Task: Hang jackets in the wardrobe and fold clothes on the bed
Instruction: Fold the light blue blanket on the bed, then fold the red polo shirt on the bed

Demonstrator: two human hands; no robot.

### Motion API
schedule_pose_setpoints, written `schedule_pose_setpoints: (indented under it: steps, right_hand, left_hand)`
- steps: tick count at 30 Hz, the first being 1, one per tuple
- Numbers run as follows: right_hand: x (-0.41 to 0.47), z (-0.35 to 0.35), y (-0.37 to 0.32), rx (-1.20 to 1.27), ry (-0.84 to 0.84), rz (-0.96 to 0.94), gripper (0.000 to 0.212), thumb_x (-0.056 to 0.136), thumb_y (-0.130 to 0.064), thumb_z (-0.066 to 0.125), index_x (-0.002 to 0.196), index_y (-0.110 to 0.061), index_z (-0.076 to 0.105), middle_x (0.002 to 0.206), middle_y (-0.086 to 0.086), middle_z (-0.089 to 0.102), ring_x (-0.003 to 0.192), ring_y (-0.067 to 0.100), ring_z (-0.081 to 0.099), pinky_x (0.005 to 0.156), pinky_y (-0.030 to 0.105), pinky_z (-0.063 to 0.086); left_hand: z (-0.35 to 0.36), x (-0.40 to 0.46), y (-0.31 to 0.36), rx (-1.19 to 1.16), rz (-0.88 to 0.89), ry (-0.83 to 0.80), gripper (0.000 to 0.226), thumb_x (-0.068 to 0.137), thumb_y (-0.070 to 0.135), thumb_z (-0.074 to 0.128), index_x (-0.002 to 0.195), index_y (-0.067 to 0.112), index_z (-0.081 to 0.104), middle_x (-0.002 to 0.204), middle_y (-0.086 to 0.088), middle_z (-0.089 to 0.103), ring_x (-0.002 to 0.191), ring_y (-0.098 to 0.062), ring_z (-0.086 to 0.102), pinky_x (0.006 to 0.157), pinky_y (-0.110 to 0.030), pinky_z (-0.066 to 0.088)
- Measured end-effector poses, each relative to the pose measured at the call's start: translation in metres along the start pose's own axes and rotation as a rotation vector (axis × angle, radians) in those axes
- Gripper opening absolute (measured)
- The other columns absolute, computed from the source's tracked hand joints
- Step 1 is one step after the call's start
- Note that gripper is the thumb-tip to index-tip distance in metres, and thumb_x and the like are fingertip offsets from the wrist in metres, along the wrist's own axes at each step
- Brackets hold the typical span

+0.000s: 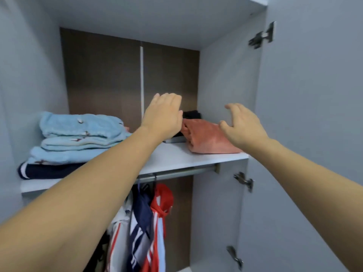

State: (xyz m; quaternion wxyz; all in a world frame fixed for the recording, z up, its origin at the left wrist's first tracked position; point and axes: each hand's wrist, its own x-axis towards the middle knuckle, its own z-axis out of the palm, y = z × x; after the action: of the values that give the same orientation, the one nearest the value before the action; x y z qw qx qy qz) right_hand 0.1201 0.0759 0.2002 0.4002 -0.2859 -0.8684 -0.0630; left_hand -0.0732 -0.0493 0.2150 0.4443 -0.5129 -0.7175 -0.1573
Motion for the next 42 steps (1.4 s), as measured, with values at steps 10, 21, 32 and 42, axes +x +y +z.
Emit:
schedule_pose_setpoints:
  steps: [10, 21, 32, 42]
  right_hand:
    - [-0.096, -0.177, 0.072, -0.324, 0.150, 0.162, 0.058, 0.094, -0.030, 0.047, 0.146, -0.006, 0.035, 0.152, 0.011, 0.034, 0.140, 0.030, 0.029, 0.117, 0.038, 0.019]
    - [-0.180, -0.254, 0.134, -0.417, 0.079, 0.227, 0.058, 0.092, -0.029, 0.048, 0.145, -0.007, 0.036, 0.150, 0.009, 0.037, 0.138, 0.029, 0.032, 0.116, 0.037, 0.019]
    - [-0.232, -0.283, 0.198, -0.431, 0.025, 0.324, 0.062, 0.092, -0.031, 0.049, 0.147, -0.008, 0.032, 0.154, 0.008, 0.032, 0.142, 0.026, 0.027, 0.119, 0.037, 0.017]
    - [-0.401, -0.411, 0.323, -0.640, 0.023, 0.666, 0.060, 0.092, -0.029, 0.049, 0.147, -0.010, 0.034, 0.150, 0.004, 0.038, 0.138, 0.026, 0.032, 0.116, 0.036, 0.022]
  left_hand:
    - [-0.089, 0.033, 0.169, -0.153, 0.190, 0.176, 0.057, 0.099, 0.030, 0.038, 0.149, 0.005, 0.028, 0.152, -0.012, 0.034, 0.141, -0.029, 0.028, 0.119, -0.044, 0.015]
    - [-0.135, 0.024, 0.298, -0.355, 0.175, 0.159, 0.057, 0.100, 0.031, 0.037, 0.151, 0.007, 0.025, 0.157, -0.009, 0.028, 0.146, -0.026, 0.021, 0.121, -0.041, 0.007]
    - [-0.137, 0.022, 0.372, -0.407, 0.285, 0.147, 0.059, 0.101, 0.031, 0.037, 0.152, 0.006, 0.023, 0.157, -0.011, 0.028, 0.146, -0.028, 0.020, 0.122, -0.042, 0.007]
    - [-0.190, 0.006, 0.645, -0.717, 0.584, 0.179, 0.060, 0.101, 0.034, 0.037, 0.152, 0.007, 0.023, 0.156, -0.009, 0.029, 0.146, -0.027, 0.022, 0.122, -0.042, 0.007]
